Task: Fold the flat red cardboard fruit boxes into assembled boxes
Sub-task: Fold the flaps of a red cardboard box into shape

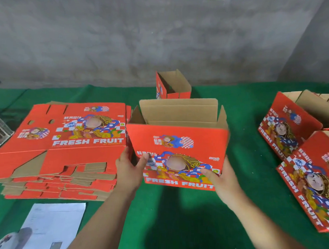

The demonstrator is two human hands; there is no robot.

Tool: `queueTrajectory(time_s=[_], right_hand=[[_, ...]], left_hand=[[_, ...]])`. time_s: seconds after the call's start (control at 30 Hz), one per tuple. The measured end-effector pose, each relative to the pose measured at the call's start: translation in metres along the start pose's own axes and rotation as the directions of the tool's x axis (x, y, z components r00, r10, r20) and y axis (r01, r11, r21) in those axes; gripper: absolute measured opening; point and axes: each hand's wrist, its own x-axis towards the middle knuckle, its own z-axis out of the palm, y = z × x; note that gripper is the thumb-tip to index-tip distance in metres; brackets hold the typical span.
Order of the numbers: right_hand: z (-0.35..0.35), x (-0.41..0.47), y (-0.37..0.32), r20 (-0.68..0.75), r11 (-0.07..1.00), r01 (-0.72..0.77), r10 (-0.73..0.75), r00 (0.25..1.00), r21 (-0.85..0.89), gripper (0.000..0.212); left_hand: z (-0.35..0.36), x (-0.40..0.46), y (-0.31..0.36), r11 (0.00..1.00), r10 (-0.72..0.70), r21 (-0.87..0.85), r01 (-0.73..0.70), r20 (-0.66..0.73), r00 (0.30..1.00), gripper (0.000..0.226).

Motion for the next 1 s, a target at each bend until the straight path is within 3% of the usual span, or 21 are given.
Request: queueTrajectory(time_s=[0.03,0.1,0.17,0.23,0.27,0.33,0.43,0.5,0.57,0.6,0.67,0.7,0.8,1.0], right_hand=[[0.007,-0.004,0.005,-0.031,0.998,0.024,-0.026,0.999,-0.065,0.089],[0.026,-0.016,0.021,-0.097,0.972,0.046,-0.07,0.993,-0.229,0.098],[0.046,-0.033,0.035,-0.162,0.967,0.017,-0.06,0.985,-0.256,0.094],[0.06,-0.047,0.044,-0.136,0.987,0.005,-0.027,0.99,-0.159,0.091],[0.066,-0.053,0.045,-0.086,0.989,0.019,-0.031,0.996,-0.143,0.094],[0.07,-0.058,0.046,-0.038,0.966,0.056,-0.067,0.997,-0.251,0.109],[0.059,-0.04,0.035,-0.247,0.934,-0.094,0.006,0.969,-0.345,0.135],[0.051,-0.026,0.025,-0.22,0.946,-0.17,0.11,0.969,-0.276,0.143],[0.049,-0.015,0.019,-0.066,0.959,-0.216,0.208,0.976,-0.182,0.127],[0.051,-0.01,0.018,0.006,0.965,-0.224,0.227,0.974,-0.134,0.103],[0.058,0.0,0.017,0.017,0.972,-0.198,0.201,0.979,-0.123,0.05],[0.062,0.006,0.016,-0.009,0.975,-0.176,0.176,0.984,-0.139,0.038],[0.076,0.028,0.006,-0.036,0.985,-0.105,0.101,0.994,-0.138,0.034],[0.099,0.088,-0.006,0.079,0.98,0.01,0.006,0.997,-0.2,0.037]], left_hand=[[0.008,-0.005,0.004,0.991,-0.114,-0.066,0.114,-0.004,0.993,0.079],[0.023,-0.02,0.017,0.903,-0.357,-0.17,0.394,0.21,0.91,0.102],[0.038,-0.037,0.026,0.816,-0.472,-0.126,0.564,0.418,0.776,0.106],[0.053,-0.05,0.032,0.788,-0.501,-0.051,0.614,0.528,0.686,0.1],[0.061,-0.054,0.03,0.802,-0.477,-0.055,0.595,0.543,0.692,0.095],[0.072,-0.055,0.02,0.844,-0.409,-0.14,0.517,0.455,0.791,0.082],[0.064,-0.049,0.002,0.905,-0.348,-0.134,0.404,0.316,0.883,0.067],[0.053,-0.042,-0.006,0.954,-0.286,-0.015,0.3,0.265,0.921,0.068],[0.045,-0.035,-0.009,0.974,-0.227,0.049,0.222,0.234,0.945,0.07],[0.042,-0.031,-0.01,0.977,-0.211,0.023,0.212,0.253,0.944,0.068],[0.04,-0.022,-0.01,0.977,-0.19,-0.038,0.212,0.307,0.932,0.059],[0.04,-0.017,-0.01,0.975,-0.185,-0.058,0.214,0.319,0.929,0.054],[0.04,-0.002,-0.006,0.976,-0.153,-0.104,0.192,0.296,0.943,0.049],[0.036,0.038,0.002,0.988,-0.073,-0.122,0.092,0.149,0.986,0.045]])
